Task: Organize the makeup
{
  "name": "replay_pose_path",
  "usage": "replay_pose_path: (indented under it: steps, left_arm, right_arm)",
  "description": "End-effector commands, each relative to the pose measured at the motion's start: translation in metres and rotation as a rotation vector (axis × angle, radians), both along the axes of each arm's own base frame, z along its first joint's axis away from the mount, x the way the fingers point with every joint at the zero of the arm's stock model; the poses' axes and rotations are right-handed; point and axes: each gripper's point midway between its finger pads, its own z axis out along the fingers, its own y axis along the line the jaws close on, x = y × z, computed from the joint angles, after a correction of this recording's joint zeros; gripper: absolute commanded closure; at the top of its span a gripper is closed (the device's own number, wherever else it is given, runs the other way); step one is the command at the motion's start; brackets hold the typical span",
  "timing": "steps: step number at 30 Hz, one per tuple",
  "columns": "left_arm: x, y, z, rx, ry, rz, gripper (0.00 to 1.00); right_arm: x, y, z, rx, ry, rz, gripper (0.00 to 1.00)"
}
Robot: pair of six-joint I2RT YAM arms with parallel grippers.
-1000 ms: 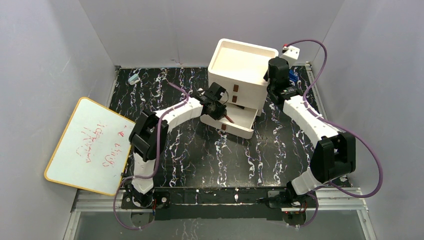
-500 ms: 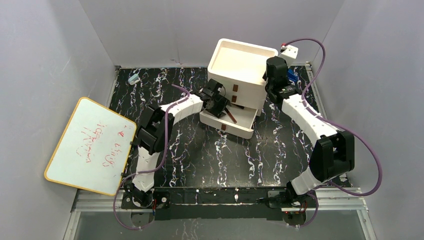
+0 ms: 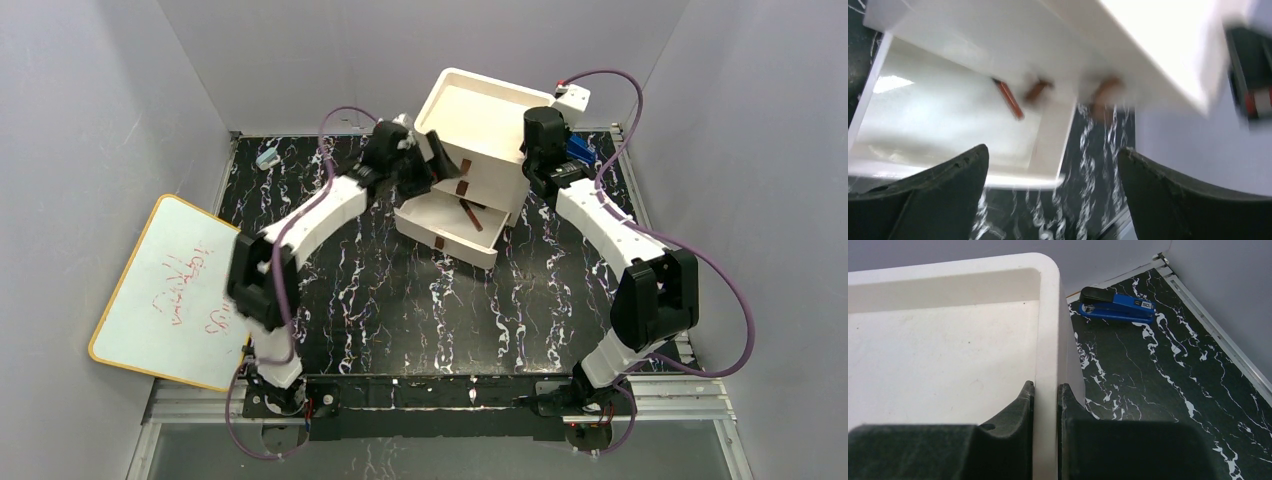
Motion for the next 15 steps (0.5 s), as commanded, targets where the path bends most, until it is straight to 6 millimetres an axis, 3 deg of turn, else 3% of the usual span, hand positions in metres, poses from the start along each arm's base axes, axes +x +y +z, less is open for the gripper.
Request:
replay_pose_path:
  steps: [1,5,9,12,15]
  left_arm:
    - [-0.086,0.023,0.065,0.006,-0.527,-0.345,0.02]
    - [-0.149,0.093,0.008,0.379,-0.669,-0.291,0.01]
    - [-0.186,0.128,-0.027,0.482,-0.641,-0.282,0.02]
    - [-0.192,0.134,-0.039,0.522,-0.627,-0.220,0.02]
    - [-0.179,0.136,-0.056,0.572,-0.569,-0.145,0.12]
  right_arm:
    - [-0.120,0.029,-0.199,-0.129,0.778,0.304,0.99]
    - [-0.119,0.030,-0.196,-0.130,0.764,0.314,0.99]
    - [-0.116,0.036,-0.196,-0.110,0.759,0.325,0.99]
    - [-0.114,0.038,-0.198,-0.098,0.759,0.324,0.99]
    - [-0.114,0.038,-0.200,-0.095,0.762,0.323,0.99]
